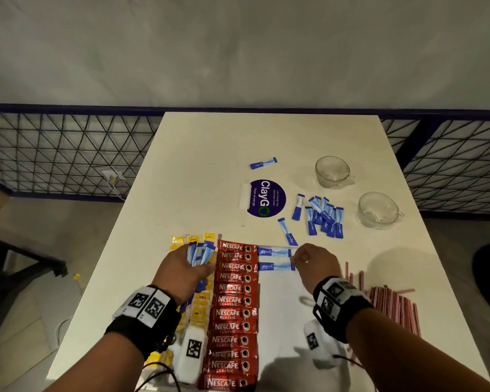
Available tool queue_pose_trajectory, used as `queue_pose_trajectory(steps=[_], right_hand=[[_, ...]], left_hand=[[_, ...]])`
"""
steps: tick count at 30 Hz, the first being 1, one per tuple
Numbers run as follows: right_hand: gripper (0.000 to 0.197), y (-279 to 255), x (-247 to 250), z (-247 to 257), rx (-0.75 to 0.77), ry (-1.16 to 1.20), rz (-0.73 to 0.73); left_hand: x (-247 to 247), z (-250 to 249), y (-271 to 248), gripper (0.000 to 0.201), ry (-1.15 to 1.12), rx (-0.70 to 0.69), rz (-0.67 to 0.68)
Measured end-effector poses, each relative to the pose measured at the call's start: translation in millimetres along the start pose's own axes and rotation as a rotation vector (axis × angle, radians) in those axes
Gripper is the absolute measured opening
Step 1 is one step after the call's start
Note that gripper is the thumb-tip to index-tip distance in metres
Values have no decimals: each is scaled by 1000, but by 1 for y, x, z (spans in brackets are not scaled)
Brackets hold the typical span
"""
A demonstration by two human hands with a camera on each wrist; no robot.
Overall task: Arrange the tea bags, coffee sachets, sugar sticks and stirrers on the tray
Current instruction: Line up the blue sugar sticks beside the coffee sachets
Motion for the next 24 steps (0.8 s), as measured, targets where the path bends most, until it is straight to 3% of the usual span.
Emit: queue_pose_trajectory(steps=[3, 6, 10, 24], right_hand=[[23, -5, -6, 20, 287, -261, 95], [31, -1, -17, 34, 400, -430, 185], [30, 5, -25, 36, 401, -535, 163], [26, 20, -31, 41, 403, -497, 71]], left_hand=[[0, 2, -2, 21, -48, 28, 2], [-3, 4, -3, 26, -84, 41, 17], [-3, 2, -6, 16, -18, 11, 7], [1, 6, -3, 19, -12, -1, -16]])
Point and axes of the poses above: each hand's wrist, its own y-axis towards the middle knuckle, its own x-axis out of the back of the hand, z = x × y, the point moved 5 cm from there along y, towards the middle knuckle, and after that the axes turned 6 degrees about -y, right-handed, at the moved point
